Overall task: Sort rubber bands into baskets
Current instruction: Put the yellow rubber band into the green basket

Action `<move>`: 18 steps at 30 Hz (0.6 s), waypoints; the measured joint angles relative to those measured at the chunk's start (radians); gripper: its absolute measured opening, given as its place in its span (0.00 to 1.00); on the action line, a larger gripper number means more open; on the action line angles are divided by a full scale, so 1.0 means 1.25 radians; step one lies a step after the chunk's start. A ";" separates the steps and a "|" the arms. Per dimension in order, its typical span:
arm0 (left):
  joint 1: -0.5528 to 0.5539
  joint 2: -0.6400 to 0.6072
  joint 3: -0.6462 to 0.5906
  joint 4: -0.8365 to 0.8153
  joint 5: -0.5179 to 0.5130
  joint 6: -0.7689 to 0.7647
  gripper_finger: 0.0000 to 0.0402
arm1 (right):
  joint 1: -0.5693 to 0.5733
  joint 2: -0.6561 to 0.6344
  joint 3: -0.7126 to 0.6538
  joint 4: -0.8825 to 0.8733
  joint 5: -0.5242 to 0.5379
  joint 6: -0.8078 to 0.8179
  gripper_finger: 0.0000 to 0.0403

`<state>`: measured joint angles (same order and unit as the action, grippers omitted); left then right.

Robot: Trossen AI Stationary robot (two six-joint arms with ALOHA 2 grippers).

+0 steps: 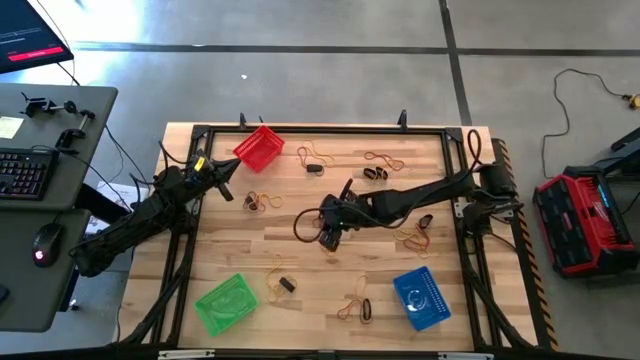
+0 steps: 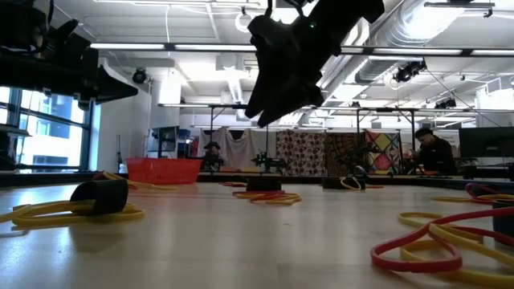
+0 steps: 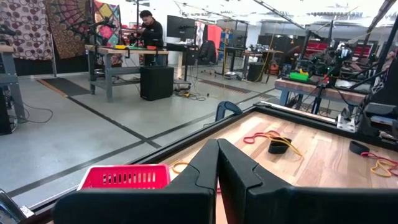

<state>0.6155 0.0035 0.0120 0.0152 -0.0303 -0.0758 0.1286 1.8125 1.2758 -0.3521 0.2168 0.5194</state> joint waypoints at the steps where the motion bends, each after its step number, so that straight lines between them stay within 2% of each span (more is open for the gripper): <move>1: 0.000 0.000 0.000 0.000 0.000 0.000 0.00 | 0.006 0.001 0.000 0.003 0.000 0.005 0.43; 7: 0.000 0.000 0.000 0.000 0.000 0.000 0.00 | 0.046 0.001 -0.001 0.006 0.030 0.018 0.43; 18: 0.000 0.000 0.000 0.000 0.000 0.000 0.00 | 0.054 0.009 -0.001 0.010 0.029 0.040 0.43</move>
<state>0.6151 0.0036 0.0120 0.0151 -0.0303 -0.0757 0.1963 1.8233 1.2745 -0.3399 0.2535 0.5692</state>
